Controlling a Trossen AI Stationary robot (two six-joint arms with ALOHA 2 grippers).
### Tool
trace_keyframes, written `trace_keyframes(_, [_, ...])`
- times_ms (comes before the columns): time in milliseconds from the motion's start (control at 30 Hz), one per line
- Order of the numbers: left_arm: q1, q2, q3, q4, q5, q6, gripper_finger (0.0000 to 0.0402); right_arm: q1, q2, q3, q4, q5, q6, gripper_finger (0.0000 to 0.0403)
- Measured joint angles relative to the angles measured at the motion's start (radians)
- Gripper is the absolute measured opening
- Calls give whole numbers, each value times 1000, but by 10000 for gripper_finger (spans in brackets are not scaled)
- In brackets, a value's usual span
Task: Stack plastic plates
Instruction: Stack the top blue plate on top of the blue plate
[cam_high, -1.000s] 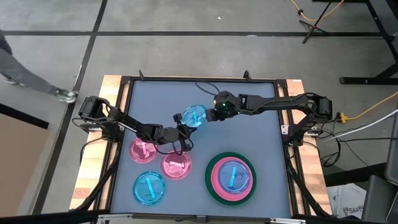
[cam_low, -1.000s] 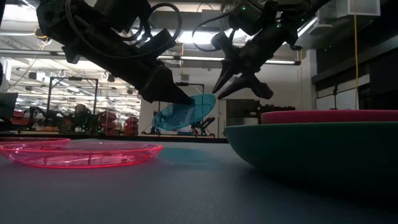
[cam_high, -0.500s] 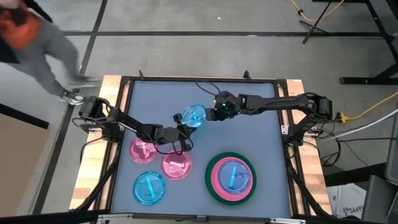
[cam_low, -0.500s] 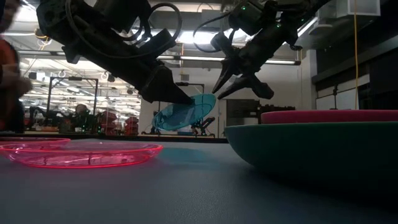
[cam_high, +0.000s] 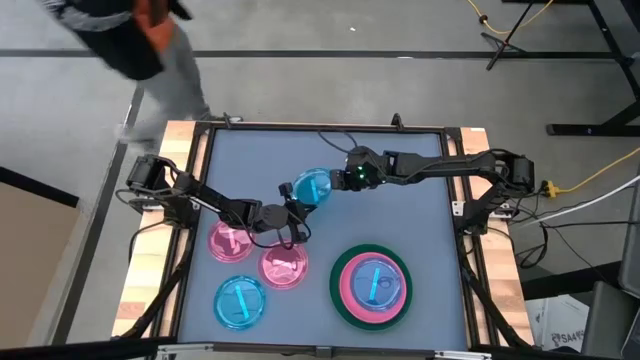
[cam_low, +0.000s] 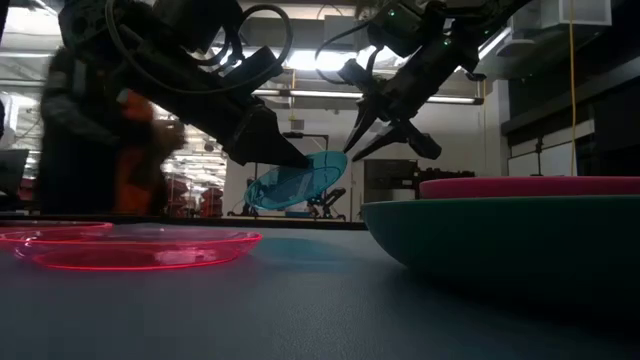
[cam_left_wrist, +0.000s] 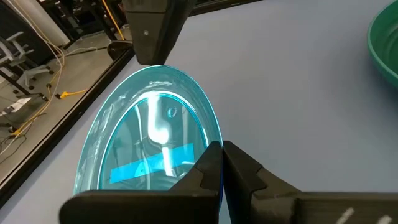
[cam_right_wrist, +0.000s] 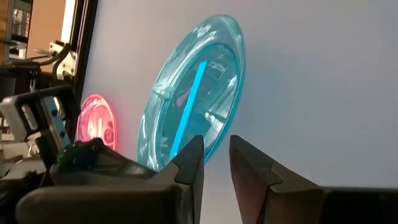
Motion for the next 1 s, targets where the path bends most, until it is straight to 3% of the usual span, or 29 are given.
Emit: trace_keyframes(1000, [0,0,0,9,-34,119,0,0,0,0,-1,48,0,69])
